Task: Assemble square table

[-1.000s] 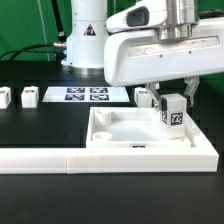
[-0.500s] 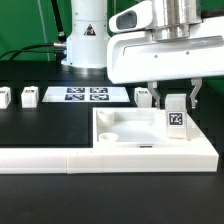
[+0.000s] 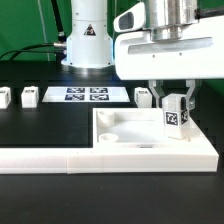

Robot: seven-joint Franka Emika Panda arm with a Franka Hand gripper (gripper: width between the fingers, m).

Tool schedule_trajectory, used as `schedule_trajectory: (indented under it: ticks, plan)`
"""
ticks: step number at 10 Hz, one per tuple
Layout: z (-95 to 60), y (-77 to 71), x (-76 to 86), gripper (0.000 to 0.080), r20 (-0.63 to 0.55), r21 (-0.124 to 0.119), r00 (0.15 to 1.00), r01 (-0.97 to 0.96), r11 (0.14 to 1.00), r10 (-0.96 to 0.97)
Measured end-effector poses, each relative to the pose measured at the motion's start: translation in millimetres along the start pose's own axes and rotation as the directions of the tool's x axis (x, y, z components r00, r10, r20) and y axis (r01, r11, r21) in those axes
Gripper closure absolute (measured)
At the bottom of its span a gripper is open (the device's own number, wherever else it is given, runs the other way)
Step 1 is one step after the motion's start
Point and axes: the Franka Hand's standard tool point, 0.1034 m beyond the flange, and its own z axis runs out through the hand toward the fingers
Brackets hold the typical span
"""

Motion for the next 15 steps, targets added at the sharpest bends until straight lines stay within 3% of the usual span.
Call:
schedule_trajectory:
  ticks: [4, 6, 7, 8, 9, 10, 13, 15]
  plan:
    - [0.1, 0.5, -2.6, 0.0504, 0.01, -0.006, 0.968, -0.252, 0.968, 0.252]
    - [0.3, 0.5, -2.9, 0.0504, 0.012, -0.005, 0.965, -0.262, 0.965, 0.262]
    - [0.6, 1.0, -3.1, 0.0408, 0.013, -0.007, 0.979, -0.201, 0.98, 0.201]
    - [0.9, 2.0, -3.1, 0.0255, 0.016, -0.01, 0.991, -0.129, 0.992, 0.129]
    - [0.8, 2.4, -2.2, 0.0255, 0.018, -0.011, 1.0, 0.005, 1.0, -0.005]
    - [0.7, 1.1, -2.4, 0.0165, 0.037, -0.025, 0.984, 0.174, 0.984, -0.173]
    - [1.7, -0.2, -1.2, 0.0151, 0.046, -0.017, 0.924, 0.382, 0.924, -0.381]
    - [3.9, -1.6, -7.3, 0.0151, 0.048, -0.034, 0.821, 0.57, 0.821, -0.568]
